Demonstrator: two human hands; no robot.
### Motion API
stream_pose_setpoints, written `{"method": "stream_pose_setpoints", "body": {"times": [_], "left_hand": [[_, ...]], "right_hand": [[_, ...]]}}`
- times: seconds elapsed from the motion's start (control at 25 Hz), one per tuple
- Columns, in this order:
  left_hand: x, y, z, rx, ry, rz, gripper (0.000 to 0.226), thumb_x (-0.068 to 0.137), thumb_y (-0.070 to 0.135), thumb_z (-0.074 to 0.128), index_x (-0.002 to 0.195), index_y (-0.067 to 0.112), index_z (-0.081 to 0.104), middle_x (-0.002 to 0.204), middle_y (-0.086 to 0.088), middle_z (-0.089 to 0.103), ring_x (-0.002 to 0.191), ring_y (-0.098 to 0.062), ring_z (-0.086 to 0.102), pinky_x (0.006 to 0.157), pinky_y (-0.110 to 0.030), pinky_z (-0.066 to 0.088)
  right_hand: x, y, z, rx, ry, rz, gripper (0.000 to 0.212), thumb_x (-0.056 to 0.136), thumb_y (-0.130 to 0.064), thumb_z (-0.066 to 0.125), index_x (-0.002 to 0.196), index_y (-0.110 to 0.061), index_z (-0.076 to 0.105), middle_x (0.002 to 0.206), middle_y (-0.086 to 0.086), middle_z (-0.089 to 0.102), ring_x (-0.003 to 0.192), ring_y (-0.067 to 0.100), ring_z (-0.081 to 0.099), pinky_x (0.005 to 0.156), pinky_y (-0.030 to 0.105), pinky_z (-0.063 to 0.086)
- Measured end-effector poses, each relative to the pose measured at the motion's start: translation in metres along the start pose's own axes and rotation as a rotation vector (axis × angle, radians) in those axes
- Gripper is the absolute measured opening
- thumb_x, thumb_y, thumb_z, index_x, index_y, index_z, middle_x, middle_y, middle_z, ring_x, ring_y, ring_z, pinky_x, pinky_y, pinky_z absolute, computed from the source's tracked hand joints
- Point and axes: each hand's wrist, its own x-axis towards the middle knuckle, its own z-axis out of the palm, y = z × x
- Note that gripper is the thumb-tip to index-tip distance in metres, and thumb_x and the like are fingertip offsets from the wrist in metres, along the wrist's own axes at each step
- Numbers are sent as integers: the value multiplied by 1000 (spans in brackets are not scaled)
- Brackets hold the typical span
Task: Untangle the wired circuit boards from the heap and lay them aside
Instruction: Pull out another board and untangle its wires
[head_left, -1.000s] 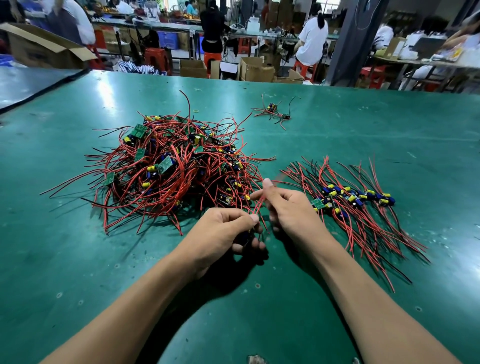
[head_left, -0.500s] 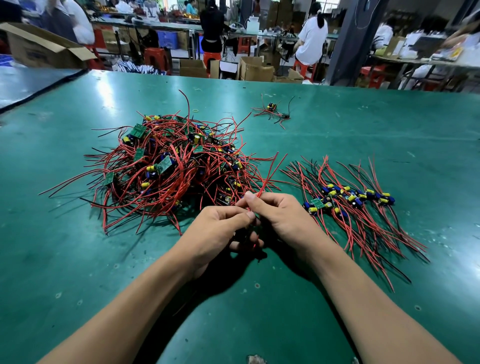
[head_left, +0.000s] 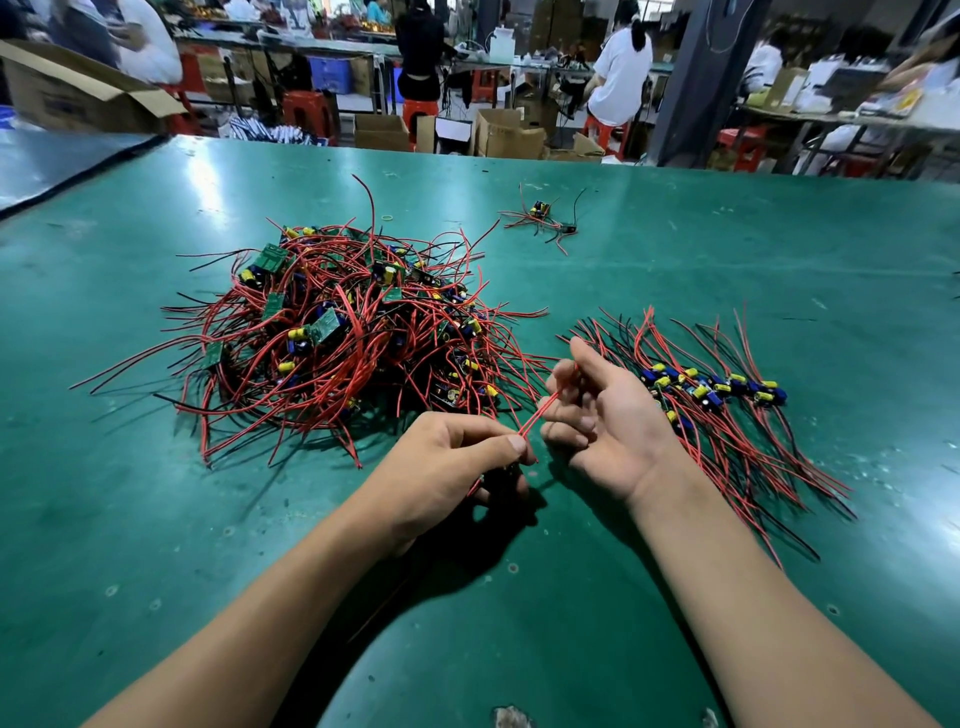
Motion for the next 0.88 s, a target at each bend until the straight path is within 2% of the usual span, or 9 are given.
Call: {"method": "stream_pose_setpoints", "body": {"times": [0.08,0.16,0.28,0.4,0.48,0.56,0.64,0.72,0.88], "left_hand": [[-1,0,0,4,5,10,20,92,12,62,78,8,75,69,-11,71,67,-20,65,71,-36,51],[-1,-1,0,-13,27,8,21,93,11,61,77,6,73,67,-12,69,64,-21,66,69,-35,54],[1,-2,1,-54,79,-4,21,94,9,58,79,1,70,65,-15,68,61,-24,67,64,-37,58],[2,-3,3,-92,103,9,24,95,6,57,77,-6,67,68,-17,67,57,-23,66,58,-35,59],[1,-4,2,-82,105,25,26,94,6,58,74,-8,66,68,-17,66,56,-22,66,60,-35,56],[0,-3,0,-130,79,14,25,94,7,59,75,-7,68,67,-19,64,53,-22,65,55,-32,56],[-1,-1,-2,-156,44,-1,23,93,8,60,74,-1,71,62,-17,64,52,-20,64,52,-28,54],[-2,1,-3,-138,15,-4,23,92,10,61,72,5,72,60,-14,64,52,-18,62,53,-25,53],[-3,1,-2,-96,-32,-4,24,91,13,62,70,8,73,60,-13,65,53,-16,59,53,-20,48]], "right_hand": [[-4,-1,0,49,-93,31,38,86,-36,61,54,-16,59,57,-7,42,36,5,26,33,16,14],[-4,1,2,17,-111,27,40,89,-41,59,58,-15,63,56,-8,41,35,4,24,33,16,13],[-4,10,4,-235,-100,-69,49,92,-56,52,82,-12,73,59,-7,32,36,2,21,33,14,14],[-5,30,5,-535,-192,-160,51,88,-58,62,95,-10,77,56,-1,42,36,6,37,35,15,30],[-5,39,4,-609,-258,-164,47,91,-54,64,95,-9,77,57,7,57,38,13,51,37,18,39],[-4,35,1,-620,-245,-190,48,93,-54,62,93,-9,77,53,6,56,38,15,55,39,20,43],[0,26,-4,-642,-158,-268,49,94,-56,59,90,-11,78,46,2,40,33,9,46,37,16,38],[4,19,-7,-664,-68,-328,50,95,-58,54,89,-16,80,49,-3,29,32,6,28,35,14,28],[10,11,-8,-520,91,-390,53,101,-52,47,75,-19,80,54,-7,23,39,5,15,38,16,14]]}}
